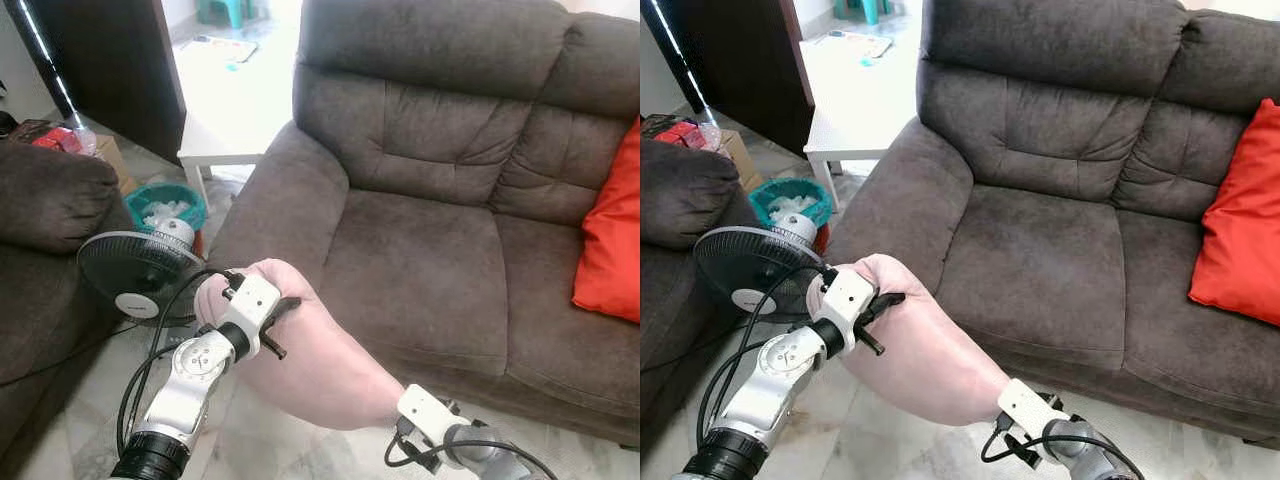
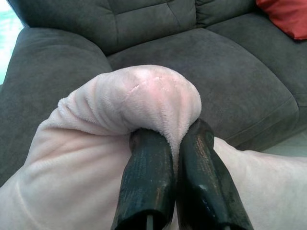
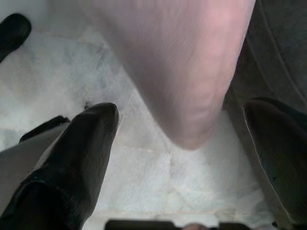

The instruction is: Move the pillow to the sofa from floor

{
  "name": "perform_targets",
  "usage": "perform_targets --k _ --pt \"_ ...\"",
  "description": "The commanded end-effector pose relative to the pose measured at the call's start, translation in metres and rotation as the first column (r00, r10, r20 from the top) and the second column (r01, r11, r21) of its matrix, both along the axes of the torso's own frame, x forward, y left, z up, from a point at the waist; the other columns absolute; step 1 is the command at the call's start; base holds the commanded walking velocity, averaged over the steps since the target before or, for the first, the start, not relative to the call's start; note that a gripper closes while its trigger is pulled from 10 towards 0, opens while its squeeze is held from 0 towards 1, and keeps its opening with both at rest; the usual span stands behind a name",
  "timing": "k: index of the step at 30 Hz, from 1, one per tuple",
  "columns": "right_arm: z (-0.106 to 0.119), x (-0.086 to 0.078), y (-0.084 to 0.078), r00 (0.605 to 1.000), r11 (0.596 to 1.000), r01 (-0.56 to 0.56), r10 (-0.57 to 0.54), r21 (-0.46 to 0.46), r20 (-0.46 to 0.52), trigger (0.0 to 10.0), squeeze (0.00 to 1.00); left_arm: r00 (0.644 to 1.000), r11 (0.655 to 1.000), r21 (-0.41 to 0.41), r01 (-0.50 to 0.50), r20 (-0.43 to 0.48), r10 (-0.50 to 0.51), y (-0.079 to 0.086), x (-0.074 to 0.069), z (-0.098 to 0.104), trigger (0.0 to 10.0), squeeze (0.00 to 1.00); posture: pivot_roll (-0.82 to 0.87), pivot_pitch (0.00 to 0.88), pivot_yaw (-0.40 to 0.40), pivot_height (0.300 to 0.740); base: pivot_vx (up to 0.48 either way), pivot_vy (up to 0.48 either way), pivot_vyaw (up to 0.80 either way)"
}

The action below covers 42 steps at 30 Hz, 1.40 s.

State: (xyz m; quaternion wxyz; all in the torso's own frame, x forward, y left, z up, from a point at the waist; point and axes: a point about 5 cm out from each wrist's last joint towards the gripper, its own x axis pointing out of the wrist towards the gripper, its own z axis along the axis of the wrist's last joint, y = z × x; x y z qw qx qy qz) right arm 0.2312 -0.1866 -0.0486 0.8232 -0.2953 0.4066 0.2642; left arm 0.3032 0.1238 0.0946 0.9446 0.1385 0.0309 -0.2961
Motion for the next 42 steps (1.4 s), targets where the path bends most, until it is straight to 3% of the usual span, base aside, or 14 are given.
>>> perform_targets --k 1,8,10,11,13,16,17,18,24,25,26,27,28,42 --pt "-0.003 -0.003 -0.002 0.999 0.999 0.046 -0.046 0.000 0.001 10.0 0.00 0.994 0.999 -0.033 0.032 0.107 -0.028 -0.007 0.007 0.025 10.0 0.00 0.08 0.047 -0.053 0.740 0.000 0.000 0.00" --pt "-0.006 -0.004 0.001 0.998 0.998 0.063 -0.063 0.015 -0.010 10.0 0.00 0.994 0.999 -0.033 0.028 0.108 -0.024 -0.007 0.008 0.025 10.0 0.00 0.09 0.050 -0.052 0.740 0.000 0.000 0.00" --pt "-0.006 -0.004 0.002 0.998 0.998 0.059 -0.059 0.015 -0.010 1.6 0.00 0.994 0.999 -0.032 0.025 0.110 -0.021 -0.006 0.008 0.026 10.0 0.00 0.09 0.052 -0.051 0.740 0.000 0.000 0.00" --pt "-0.006 -0.004 0.002 0.998 0.998 0.060 -0.060 0.016 -0.010 0.0 0.00 0.994 0.999 -0.032 0.023 0.110 -0.020 -0.005 0.008 0.026 10.0 0.00 0.09 0.052 -0.051 0.740 0.000 0.000 0.00" --pt "-0.006 -0.004 0.004 0.998 0.998 0.061 -0.061 0.021 -0.010 0.0 0.00 0.994 0.999 -0.034 0.021 0.110 -0.017 -0.005 0.008 0.026 10.0 0.00 0.09 0.053 -0.052 0.740 0.000 0.000 0.00" --pt "-0.006 -0.004 0.007 0.998 0.998 0.061 -0.060 0.032 -0.012 1.0 0.00 0.994 0.999 -0.035 0.020 0.109 -0.017 -0.005 0.008 0.026 10.0 0.00 0.09 0.053 -0.052 0.740 0.000 0.000 0.00" --pt "-0.006 -0.004 0.008 0.998 0.998 0.059 -0.058 0.033 -0.012 4.2 0.00 0.994 0.999 -0.036 0.021 0.108 -0.017 -0.006 0.007 0.026 10.0 0.00 0.09 0.054 -0.052 0.740 0.000 0.000 0.00" --pt "-0.007 -0.004 0.009 0.998 0.998 0.058 -0.058 0.033 -0.012 10.0 0.00 0.994 0.999 -0.037 0.023 0.109 -0.019 -0.006 0.007 0.026 10.0 0.00 0.10 0.053 -0.053 0.740 0.000 0.000 0.00" --pt "-0.007 -0.004 0.010 0.996 0.995 0.086 -0.086 0.055 -0.003 10.0 0.00 0.994 0.999 -0.040 0.025 0.112 -0.021 -0.006 0.008 0.028 10.0 0.00 0.10 0.053 -0.052 0.740 0.000 0.000 0.00" --pt "-0.007 -0.004 0.011 0.996 0.995 0.085 -0.085 0.058 -0.003 7.6 0.00 0.993 0.999 -0.040 0.025 0.113 -0.021 -0.006 0.009 0.028 10.0 0.00 0.10 0.053 -0.052 0.740 0.000 0.000 0.00" --pt "-0.007 -0.004 0.011 0.995 0.993 0.096 -0.096 0.070 -0.001 2.1 0.00 0.993 0.999 -0.041 0.025 0.114 -0.020 -0.006 0.009 0.028 10.0 0.00 0.10 0.053 -0.052 0.740 0.000 0.000 0.00" --pt "-0.007 -0.004 0.011 0.995 0.993 0.096 -0.096 0.070 -0.001 2.1 0.00 0.993 0.999 -0.041 0.025 0.114 -0.020 -0.006 0.009 0.028 10.0 0.00 0.10 0.053 -0.052 0.740 0.000 0.000 0.00" --pt "-0.007 -0.004 0.011 0.994 0.991 0.104 -0.105 0.082 0.001 0.0 0.00 0.993 0.999 -0.041 0.025 0.115 -0.020 -0.007 0.009 0.029 10.0 0.00 0.10 0.053 -0.052 0.740 0.000 0.000 0.00" --pt "-0.017 -0.018 -0.003 0.989 0.989 0.145 -0.143 0.042 -0.032 0.0 0.00 0.992 0.999 -0.050 0.023 0.125 -0.016 -0.007 0.010 0.031 10.0 0.00 0.11 0.056 -0.052 0.740 0.000 0.000 0.00"
